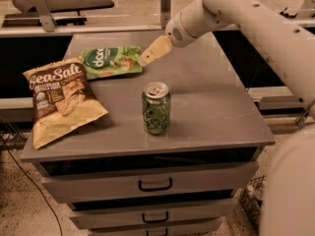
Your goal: Move green rice chip bag near brown chip bag
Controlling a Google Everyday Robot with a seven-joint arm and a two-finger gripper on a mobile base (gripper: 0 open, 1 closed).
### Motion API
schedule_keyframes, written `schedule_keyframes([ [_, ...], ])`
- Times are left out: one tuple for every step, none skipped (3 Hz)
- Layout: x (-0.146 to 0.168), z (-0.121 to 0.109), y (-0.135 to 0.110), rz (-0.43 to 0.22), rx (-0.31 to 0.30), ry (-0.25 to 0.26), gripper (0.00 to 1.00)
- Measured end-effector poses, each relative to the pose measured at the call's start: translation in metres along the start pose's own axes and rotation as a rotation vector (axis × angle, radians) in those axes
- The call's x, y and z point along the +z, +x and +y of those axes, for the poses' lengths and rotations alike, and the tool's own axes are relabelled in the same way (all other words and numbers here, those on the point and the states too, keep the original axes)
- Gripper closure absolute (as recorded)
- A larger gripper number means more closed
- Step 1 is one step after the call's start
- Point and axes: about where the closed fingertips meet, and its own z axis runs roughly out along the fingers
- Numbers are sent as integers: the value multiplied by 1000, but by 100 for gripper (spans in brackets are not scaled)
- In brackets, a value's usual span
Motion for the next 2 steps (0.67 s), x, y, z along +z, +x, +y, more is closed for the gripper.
schedule_keyframes([
  [-70, -27, 22, -28, -28, 106, 0],
  [-70, -26, 22, -28, -28, 106, 0],
])
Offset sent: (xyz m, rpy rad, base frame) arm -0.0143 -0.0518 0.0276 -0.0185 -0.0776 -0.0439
